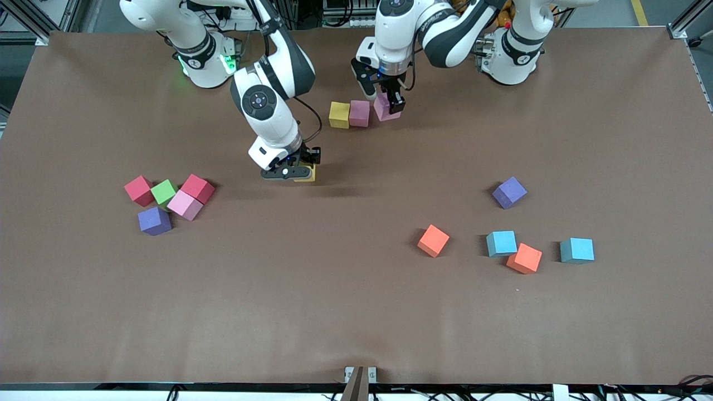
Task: Form number 2 with 11 blocks
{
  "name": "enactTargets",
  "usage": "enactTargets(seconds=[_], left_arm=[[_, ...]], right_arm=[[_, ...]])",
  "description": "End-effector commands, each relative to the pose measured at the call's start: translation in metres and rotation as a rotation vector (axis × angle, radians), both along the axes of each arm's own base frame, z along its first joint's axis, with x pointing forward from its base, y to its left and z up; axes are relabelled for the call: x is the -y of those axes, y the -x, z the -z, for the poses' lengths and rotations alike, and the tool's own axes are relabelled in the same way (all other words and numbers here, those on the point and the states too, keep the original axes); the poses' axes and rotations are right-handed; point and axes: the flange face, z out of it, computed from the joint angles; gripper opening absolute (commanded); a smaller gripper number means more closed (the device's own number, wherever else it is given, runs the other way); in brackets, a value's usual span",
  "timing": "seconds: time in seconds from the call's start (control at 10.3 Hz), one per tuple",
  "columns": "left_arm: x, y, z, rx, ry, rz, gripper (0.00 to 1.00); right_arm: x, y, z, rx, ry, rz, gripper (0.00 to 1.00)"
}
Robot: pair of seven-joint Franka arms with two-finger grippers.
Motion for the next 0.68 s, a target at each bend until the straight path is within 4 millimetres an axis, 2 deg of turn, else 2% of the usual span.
enactTargets(seconds=[0.0, 0.29, 0.58], left_arm=[[0.008, 0.003, 0.007, -0.005, -0.024, 0.061, 0.0], [0.012, 0.007, 0.02, 0.02, -0.058, 0.153, 0.0], [0.025, 0.017, 0.026, 0.005, -0.055, 0.18, 0.0]], right_arm=[[0.005, -0.014, -0.02, -0.048, 0.016, 0.109, 0.34], [0.024, -0.031, -0.017, -0.035, 0.028, 0.142, 0.34], [0.026, -0.034, -0.014, -0.025, 0.028, 0.149, 0.34]])
